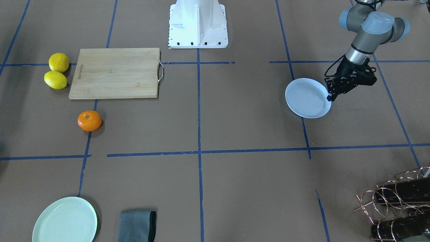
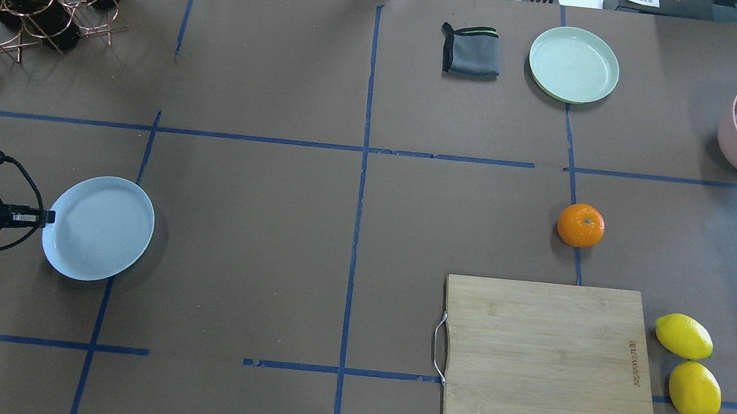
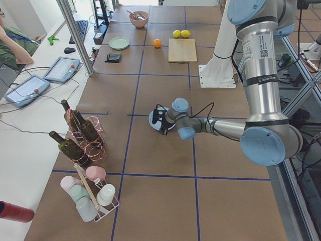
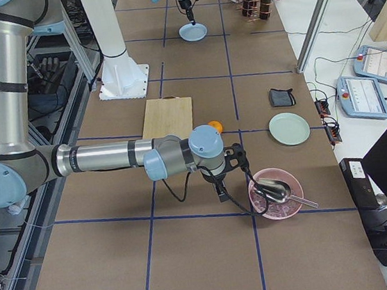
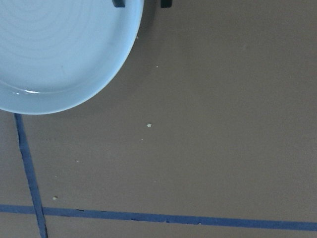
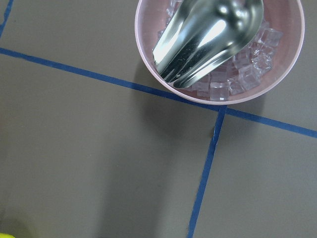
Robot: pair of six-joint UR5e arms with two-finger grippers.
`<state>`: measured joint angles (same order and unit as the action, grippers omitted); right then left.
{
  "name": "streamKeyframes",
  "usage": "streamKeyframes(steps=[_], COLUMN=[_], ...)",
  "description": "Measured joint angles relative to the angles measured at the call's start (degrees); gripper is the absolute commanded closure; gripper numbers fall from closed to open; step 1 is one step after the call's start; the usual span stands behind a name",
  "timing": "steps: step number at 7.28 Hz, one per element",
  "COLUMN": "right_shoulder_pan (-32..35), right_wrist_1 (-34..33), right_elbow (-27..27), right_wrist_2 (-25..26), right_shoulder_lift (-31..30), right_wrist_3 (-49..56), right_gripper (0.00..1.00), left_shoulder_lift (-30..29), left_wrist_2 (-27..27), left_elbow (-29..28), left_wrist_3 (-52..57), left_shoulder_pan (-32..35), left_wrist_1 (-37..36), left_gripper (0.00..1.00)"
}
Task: Pick orange to plate
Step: 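Lower the left gripper to the rim of the light blue plate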
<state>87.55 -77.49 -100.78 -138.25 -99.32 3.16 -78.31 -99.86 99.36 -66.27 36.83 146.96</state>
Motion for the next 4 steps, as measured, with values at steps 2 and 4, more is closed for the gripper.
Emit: streamKeyframes(steps=[2,4], right_shoulder_pan=[0.04,0.07], right_wrist_1=[0.03,0.05], right_elbow=[0.05,0.06], right_wrist_2=[0.0,0.0], right_shoulder_lift=[-0.02,-0.13], right_wrist_3=[0.0,0.0], right_gripper=[0.0,0.0], left_shoulder_lift=[-0.01,-0.2], left_wrist_2=[0.17,-0.34], left_elbow=[0.83,4.44], left_wrist_3=[0.16,0.38], left_shoulder_pan=[0.03,0.34], left_wrist_1=[-0.08,-0.33], left_gripper=[1.0,1.0])
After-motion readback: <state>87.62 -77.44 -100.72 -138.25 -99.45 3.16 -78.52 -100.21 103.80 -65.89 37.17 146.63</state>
